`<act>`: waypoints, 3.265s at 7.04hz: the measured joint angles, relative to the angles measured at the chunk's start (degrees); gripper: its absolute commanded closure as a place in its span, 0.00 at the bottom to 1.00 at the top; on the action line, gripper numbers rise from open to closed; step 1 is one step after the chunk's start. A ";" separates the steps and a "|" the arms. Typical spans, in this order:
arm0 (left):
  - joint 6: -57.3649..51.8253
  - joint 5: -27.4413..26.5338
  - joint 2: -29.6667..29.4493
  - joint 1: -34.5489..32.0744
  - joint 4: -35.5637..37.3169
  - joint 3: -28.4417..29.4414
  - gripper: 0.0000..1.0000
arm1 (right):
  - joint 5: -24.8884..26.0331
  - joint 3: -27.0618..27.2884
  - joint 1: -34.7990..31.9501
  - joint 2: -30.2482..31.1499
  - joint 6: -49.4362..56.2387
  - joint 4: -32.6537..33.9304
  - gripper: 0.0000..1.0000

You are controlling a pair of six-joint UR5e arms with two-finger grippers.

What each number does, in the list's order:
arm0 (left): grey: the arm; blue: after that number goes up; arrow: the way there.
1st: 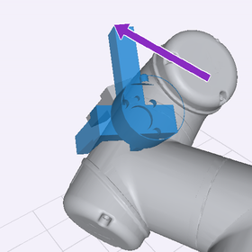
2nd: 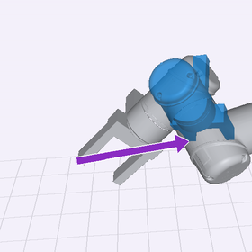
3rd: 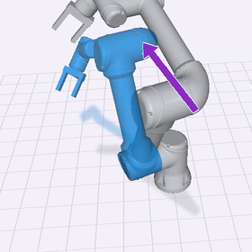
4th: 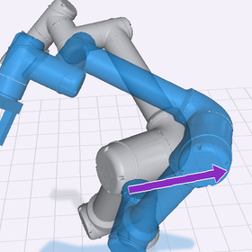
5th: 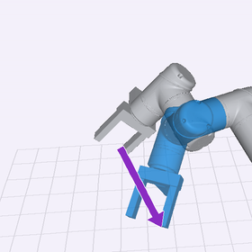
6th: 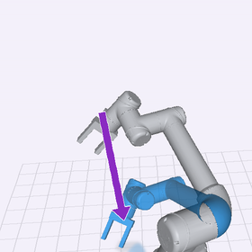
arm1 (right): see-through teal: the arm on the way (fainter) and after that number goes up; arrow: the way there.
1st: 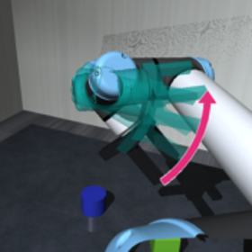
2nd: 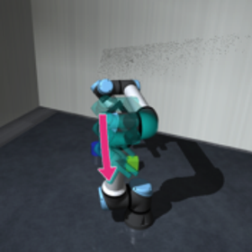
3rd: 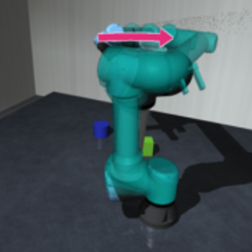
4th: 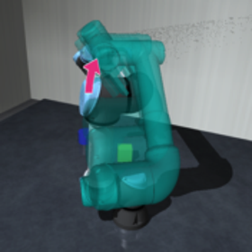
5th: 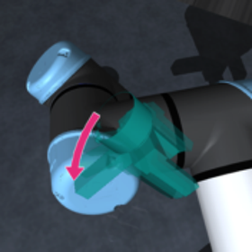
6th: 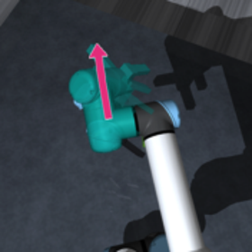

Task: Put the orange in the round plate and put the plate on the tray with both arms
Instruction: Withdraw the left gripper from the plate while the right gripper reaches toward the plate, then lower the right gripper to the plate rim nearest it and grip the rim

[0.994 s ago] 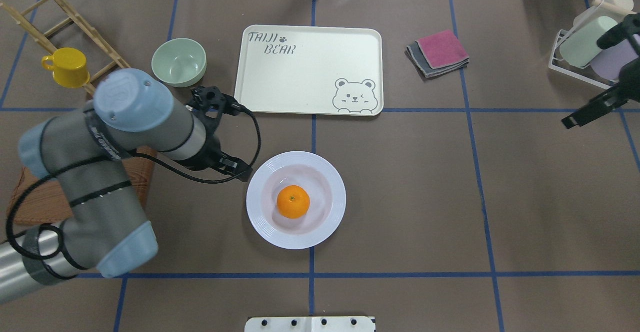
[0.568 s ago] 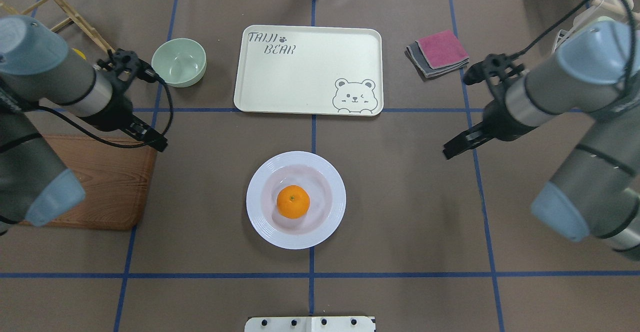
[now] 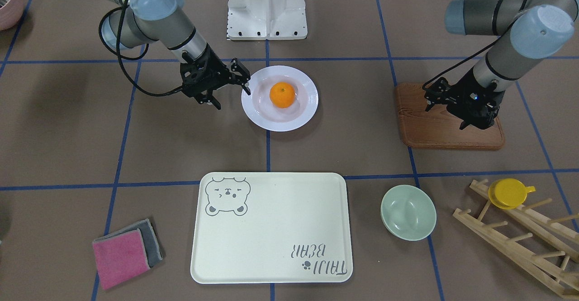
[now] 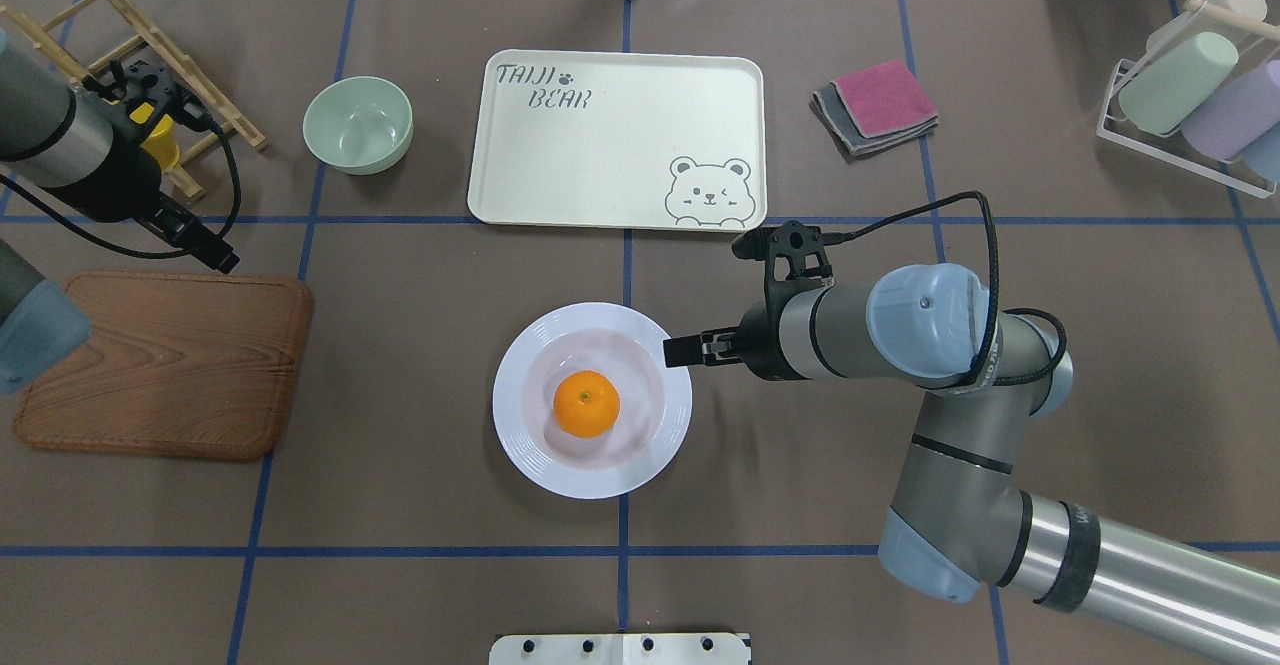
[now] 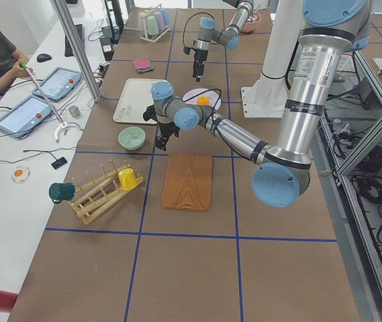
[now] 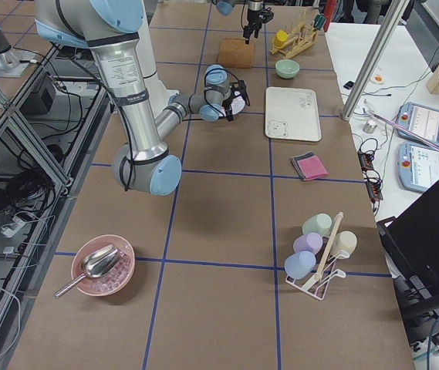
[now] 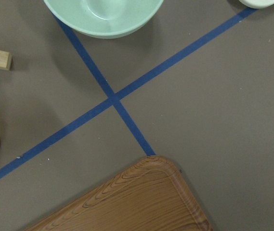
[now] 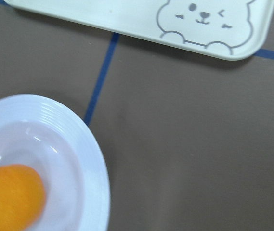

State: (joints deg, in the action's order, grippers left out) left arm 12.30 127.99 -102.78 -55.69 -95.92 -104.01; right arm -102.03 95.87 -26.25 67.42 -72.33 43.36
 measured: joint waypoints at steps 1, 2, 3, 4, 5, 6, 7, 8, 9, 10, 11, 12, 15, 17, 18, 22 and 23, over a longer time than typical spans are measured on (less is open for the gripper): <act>-0.12 0.04 0.01 -0.07 -0.08 0.09 0.01 | 1.59 -4.72 0.39 0.17 -6.08 -10.69 0.04; -0.15 0.06 0.09 -0.10 -0.19 0.14 0.01 | 2.28 -7.13 0.53 0.25 -10.03 -16.02 0.11; -0.15 0.06 0.15 -0.11 -0.34 0.14 0.01 | 2.63 -7.99 0.55 0.24 -13.47 -18.11 0.13; -0.11 0.06 0.18 -0.11 -0.44 0.06 0.01 | 3.26 -8.28 0.58 0.27 -17.60 -19.90 0.14; -0.09 0.06 0.20 -0.11 -0.47 0.03 0.01 | 4.34 -8.51 0.58 0.57 -21.97 -22.94 0.13; -0.06 0.06 0.20 -0.12 -0.49 0.03 0.01 | 5.88 -8.81 0.85 1.00 -25.21 -25.84 0.13; 0.04 0.06 0.21 -0.12 -0.49 0.03 0.01 | 8.93 -9.11 1.95 1.38 -26.74 -28.13 0.11; 0.13 0.06 0.21 -0.12 -0.49 0.03 0.01 | 13.43 -9.53 3.89 1.79 -27.92 -31.37 0.12; 0.17 0.06 0.21 -0.12 -0.49 0.03 0.01 | 16.74 -10.01 5.34 2.07 -29.47 -34.52 0.11; 0.25 0.06 0.21 -0.12 -0.49 -0.02 0.01 | 18.46 -10.29 6.14 2.63 -30.89 -36.30 0.01; 0.34 0.07 0.21 -0.12 -0.49 -0.04 0.01 | 19.27 -10.57 6.51 3.36 -31.56 -37.26 0.00; 0.43 0.07 0.19 -0.12 -0.49 -0.04 0.01 | 20.45 -11.01 7.12 3.91 -31.79 -38.37 0.00; 0.59 0.06 0.08 -0.04 -0.49 -0.05 0.01 | 25.55 -13.33 10.05 4.08 -32.75 -42.66 0.02; 0.62 0.07 0.04 -0.03 -0.49 -0.05 0.01 | 25.92 -14.30 11.16 3.50 -32.92 -42.85 0.26; 0.64 0.06 0.07 -0.03 -0.49 -0.08 0.01 | 25.97 -14.76 11.42 2.94 -32.95 -42.77 0.30; 0.71 0.06 0.26 -0.10 -0.50 -0.46 0.01 | 26.01 -16.16 11.79 1.47 -32.93 -42.49 0.98; 0.71 0.07 0.28 -0.11 -0.49 -0.57 0.01 | 26.01 -16.21 11.88 1.40 -32.89 -42.47 1.00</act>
State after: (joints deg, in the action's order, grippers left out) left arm 13.01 128.06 -102.50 -55.80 -96.42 -104.58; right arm -76.03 79.67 -14.37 68.82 -105.22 0.89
